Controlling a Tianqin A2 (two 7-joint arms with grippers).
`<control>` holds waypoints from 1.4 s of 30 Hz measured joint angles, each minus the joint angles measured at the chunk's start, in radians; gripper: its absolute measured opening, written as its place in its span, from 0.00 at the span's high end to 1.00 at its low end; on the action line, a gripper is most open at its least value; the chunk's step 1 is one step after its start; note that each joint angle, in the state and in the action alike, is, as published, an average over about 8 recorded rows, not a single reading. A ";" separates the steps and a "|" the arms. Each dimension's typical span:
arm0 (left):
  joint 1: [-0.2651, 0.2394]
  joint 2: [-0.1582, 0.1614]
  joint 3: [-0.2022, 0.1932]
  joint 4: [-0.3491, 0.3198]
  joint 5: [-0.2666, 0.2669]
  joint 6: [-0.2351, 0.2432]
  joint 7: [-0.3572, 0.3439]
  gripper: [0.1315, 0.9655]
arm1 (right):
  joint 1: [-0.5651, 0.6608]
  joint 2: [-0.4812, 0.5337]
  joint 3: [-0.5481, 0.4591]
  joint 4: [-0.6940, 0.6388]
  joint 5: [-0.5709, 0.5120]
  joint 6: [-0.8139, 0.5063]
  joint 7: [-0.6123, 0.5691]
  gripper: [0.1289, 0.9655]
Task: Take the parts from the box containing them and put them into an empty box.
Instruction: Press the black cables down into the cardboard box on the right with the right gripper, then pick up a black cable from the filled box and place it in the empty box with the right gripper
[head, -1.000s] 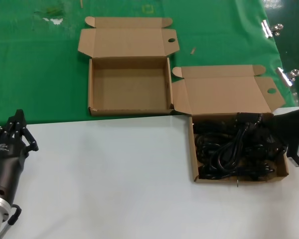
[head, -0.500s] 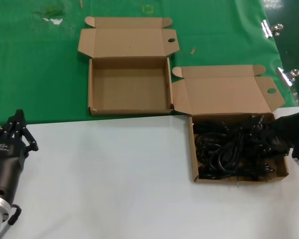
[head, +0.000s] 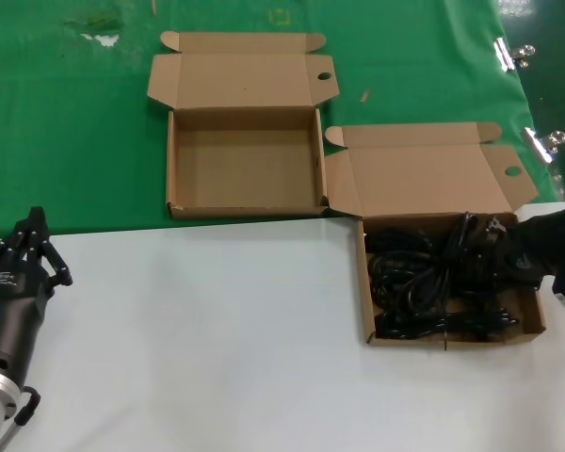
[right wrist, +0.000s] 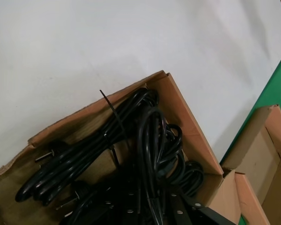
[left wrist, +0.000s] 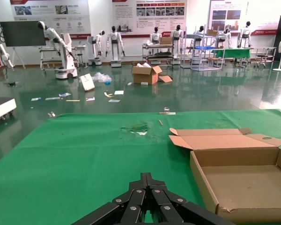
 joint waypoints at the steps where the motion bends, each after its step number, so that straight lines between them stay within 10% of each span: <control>1: 0.000 0.000 0.000 0.000 0.000 0.000 0.000 0.99 | 0.001 0.000 0.001 0.001 0.000 0.001 0.002 0.82; 18: 0.000 0.000 0.000 0.000 0.000 0.000 0.000 0.99 | -0.007 0.042 0.010 0.131 0.000 0.005 0.146 0.96; 42: 0.000 0.000 0.000 0.000 0.000 0.000 0.000 0.99 | -0.050 -0.025 -0.005 0.463 -0.073 0.148 1.014 0.96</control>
